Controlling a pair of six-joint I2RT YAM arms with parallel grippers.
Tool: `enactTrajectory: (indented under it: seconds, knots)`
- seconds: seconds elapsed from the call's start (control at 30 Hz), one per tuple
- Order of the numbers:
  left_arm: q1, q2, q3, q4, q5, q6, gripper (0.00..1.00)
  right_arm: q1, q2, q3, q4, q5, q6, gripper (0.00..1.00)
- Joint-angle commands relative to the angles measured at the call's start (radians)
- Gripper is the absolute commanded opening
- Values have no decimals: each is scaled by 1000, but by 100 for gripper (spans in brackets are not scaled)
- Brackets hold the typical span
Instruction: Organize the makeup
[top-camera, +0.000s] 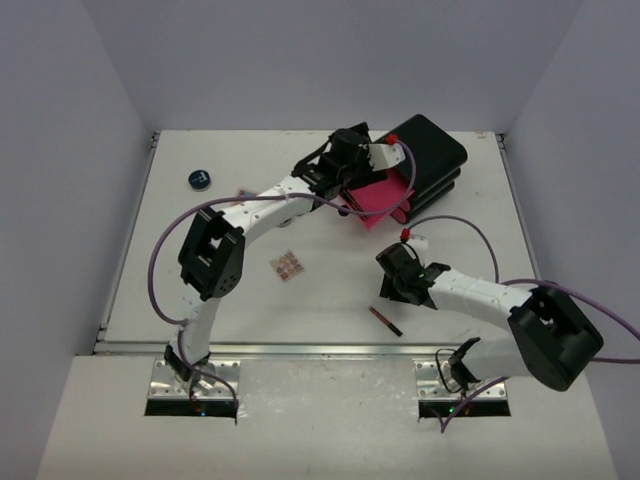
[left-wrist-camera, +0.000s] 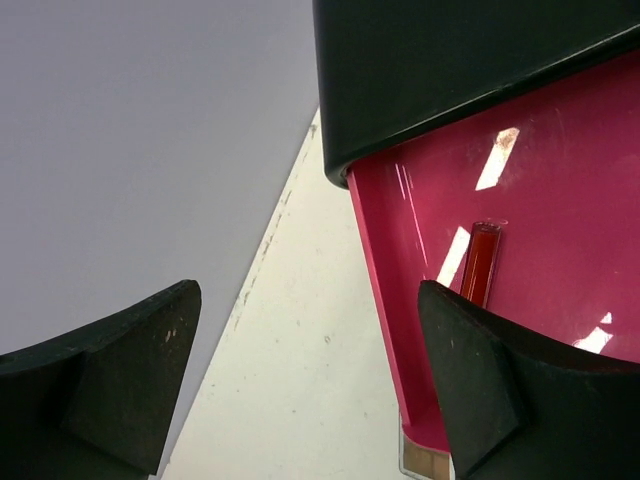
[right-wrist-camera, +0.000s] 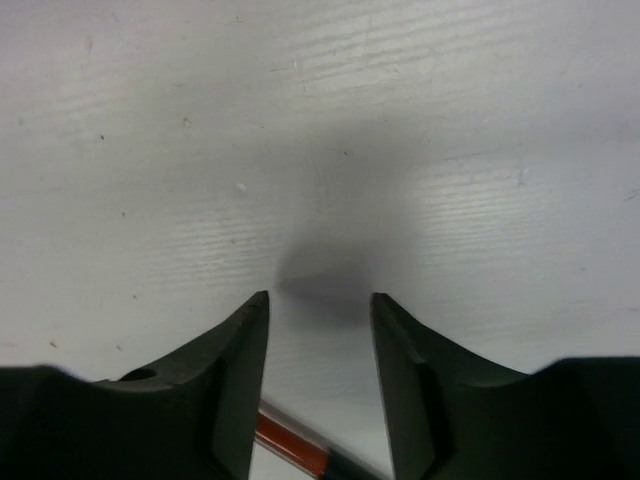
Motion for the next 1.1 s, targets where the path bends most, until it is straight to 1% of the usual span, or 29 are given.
enactTrajectory:
  seconds: [0.0,0.03,0.1,0.17,0.23,0.27,0.33,0.4,0.5,0.6,0.73,0.83,0.9,0.93,0.97,1.0,1.03,1.07]
  knots:
    - [-6,-95,118,-47,-10,-46,88,-21,-7,261,-99,16,-412,52]
    - [-6,-95,139,-71,-19,-49,88,-23,-17,296,-127,10,-467,54]
    - [2,-120,134,-85,-23,-51,89,-21,-62,314,-166,-59,-527,60]
    - [21,-181,75,-84,-8,-59,89,-21,-107,280,-191,-227,-592,63]
    - [42,-233,27,-105,10,-86,90,-22,-133,224,-196,-363,-620,72]
    - [51,-247,26,-107,21,-103,90,-21,-133,223,-201,-403,-620,72]
    - [69,-293,34,-180,63,-168,92,-21,-113,175,-200,-515,-625,78]
    - [77,-329,27,-206,89,-188,95,-21,-98,146,-201,-517,-618,79]
    - [89,-391,-1,-235,99,-214,96,-21,-48,119,-190,-506,-618,79]
    - [123,-474,-106,-227,115,-221,97,-21,-14,106,-183,-494,-618,78]
    - [199,-567,-216,-206,159,-238,99,-18,2,55,-133,-555,-605,74]
    - [276,-602,-267,-200,220,-275,98,-16,31,18,-95,-548,-582,64]
    - [319,-616,-293,-195,240,-284,99,-11,72,9,-95,-520,-571,56]
    - [330,-625,-313,-192,244,-288,99,-6,84,16,-107,-500,-558,53]
    - [345,-639,-341,-185,254,-293,99,8,114,33,-130,-470,-543,47]
    - [353,-652,-365,-179,256,-295,98,23,132,39,-141,-440,-531,42]
    - [360,-665,-388,-177,261,-299,98,32,146,49,-148,-420,-516,30]
    - [368,-675,-414,-177,270,-304,98,36,158,60,-152,-399,-505,11]
